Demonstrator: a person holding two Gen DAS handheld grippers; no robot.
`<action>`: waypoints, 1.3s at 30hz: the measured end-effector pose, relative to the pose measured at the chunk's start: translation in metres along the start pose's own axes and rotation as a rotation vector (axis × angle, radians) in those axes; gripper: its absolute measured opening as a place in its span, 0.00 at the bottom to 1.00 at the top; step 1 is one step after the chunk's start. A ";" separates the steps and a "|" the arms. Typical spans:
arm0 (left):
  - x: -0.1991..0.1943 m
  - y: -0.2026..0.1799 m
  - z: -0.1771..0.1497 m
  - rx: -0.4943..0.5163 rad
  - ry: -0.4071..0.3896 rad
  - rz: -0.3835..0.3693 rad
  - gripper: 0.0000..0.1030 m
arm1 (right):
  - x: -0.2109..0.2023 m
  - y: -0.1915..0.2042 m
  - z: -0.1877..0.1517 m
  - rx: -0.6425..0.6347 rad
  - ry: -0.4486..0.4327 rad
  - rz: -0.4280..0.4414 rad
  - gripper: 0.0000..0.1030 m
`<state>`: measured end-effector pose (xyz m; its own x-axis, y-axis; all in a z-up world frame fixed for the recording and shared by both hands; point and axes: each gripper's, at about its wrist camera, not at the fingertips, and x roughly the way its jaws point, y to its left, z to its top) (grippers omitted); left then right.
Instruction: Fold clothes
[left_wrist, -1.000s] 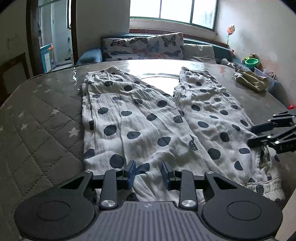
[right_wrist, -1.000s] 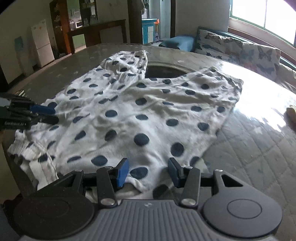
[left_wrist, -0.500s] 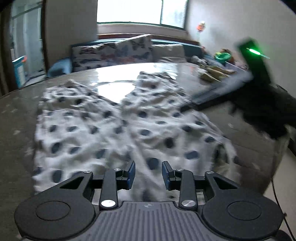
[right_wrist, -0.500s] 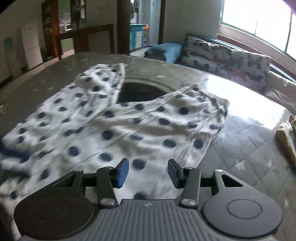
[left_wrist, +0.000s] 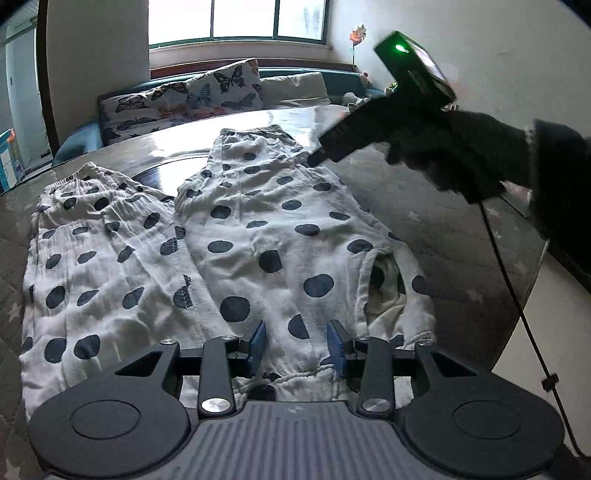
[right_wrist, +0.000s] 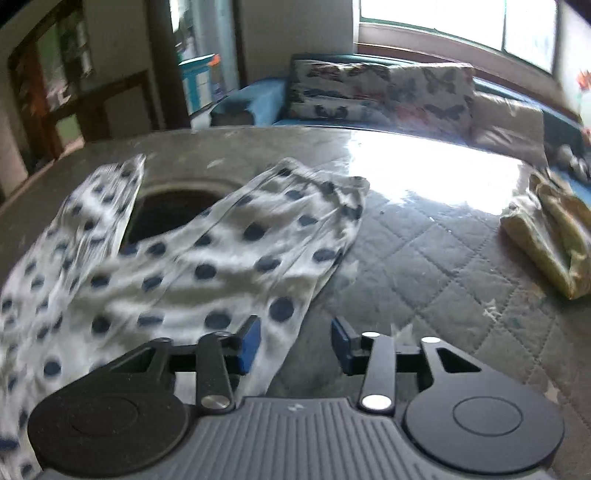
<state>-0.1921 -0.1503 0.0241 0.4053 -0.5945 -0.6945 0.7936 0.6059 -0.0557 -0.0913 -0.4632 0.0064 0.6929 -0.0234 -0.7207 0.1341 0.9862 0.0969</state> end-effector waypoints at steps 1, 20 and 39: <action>0.000 0.000 0.000 0.000 0.000 -0.001 0.39 | 0.005 -0.002 0.003 0.021 0.004 0.004 0.33; -0.015 0.004 -0.001 0.009 -0.043 0.004 0.42 | 0.005 -0.003 0.009 0.033 -0.080 -0.126 0.09; -0.031 0.094 -0.006 -0.219 -0.072 0.190 0.45 | -0.068 0.114 -0.088 -0.263 -0.041 0.215 0.26</action>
<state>-0.1325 -0.0714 0.0362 0.5747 -0.4907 -0.6550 0.5868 0.8049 -0.0881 -0.1851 -0.3350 0.0060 0.7143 0.1879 -0.6741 -0.2014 0.9777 0.0591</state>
